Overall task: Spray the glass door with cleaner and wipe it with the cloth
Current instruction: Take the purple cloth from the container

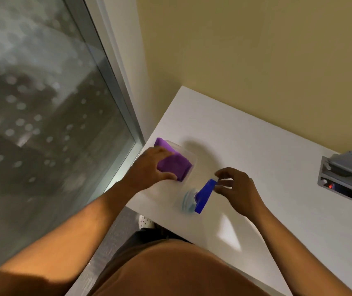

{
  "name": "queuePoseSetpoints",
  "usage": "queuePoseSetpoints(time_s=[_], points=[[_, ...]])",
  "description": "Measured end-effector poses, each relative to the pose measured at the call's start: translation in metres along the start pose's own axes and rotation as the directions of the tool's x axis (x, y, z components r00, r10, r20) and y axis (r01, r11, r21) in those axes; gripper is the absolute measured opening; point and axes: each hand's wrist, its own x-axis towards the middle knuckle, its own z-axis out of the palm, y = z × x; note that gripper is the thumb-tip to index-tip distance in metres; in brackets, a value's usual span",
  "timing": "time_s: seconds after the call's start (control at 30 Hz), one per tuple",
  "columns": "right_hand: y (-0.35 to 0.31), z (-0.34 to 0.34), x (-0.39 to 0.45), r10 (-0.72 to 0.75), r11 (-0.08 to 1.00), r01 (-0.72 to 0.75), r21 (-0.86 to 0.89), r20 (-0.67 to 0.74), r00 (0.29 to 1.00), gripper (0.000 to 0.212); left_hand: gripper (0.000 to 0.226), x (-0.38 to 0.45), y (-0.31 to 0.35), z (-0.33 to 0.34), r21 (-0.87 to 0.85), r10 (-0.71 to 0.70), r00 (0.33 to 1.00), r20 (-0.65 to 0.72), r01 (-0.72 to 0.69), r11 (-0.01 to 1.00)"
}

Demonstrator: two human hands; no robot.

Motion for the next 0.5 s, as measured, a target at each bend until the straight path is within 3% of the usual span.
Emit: queuePoseSetpoints(time_s=[0.07,0.13,0.3,0.4,0.5], points=[[-0.007,-0.005,0.018,-0.068,0.997,0.067,-0.029,-0.026,0.997,0.024,0.072,0.013,-0.007,-0.004,0.067,-0.102,0.971,-0.216,0.119,0.991],[-0.017,-0.008,0.034,-0.124,0.992,0.123,-0.035,-0.045,0.991,0.020,0.069,0.024,-0.009,-0.003,0.138,-0.202,0.928,-0.312,0.255,0.957],[-0.042,-0.003,0.067,-0.164,0.986,0.163,-0.018,-0.035,0.986,0.015,0.043,0.043,-0.004,0.003,0.226,-0.402,0.887,-0.228,0.449,0.864],[-0.052,-0.001,0.079,-0.196,0.981,0.196,-0.014,-0.014,0.981,0.012,0.023,0.046,0.005,0.005,0.137,-0.422,0.871,-0.252,0.463,0.875],[-0.064,-0.003,0.082,-0.274,0.958,0.273,-0.091,0.000,0.962,0.016,0.014,0.043,0.027,0.001,-0.187,-0.472,0.864,-0.175,0.442,0.877]])
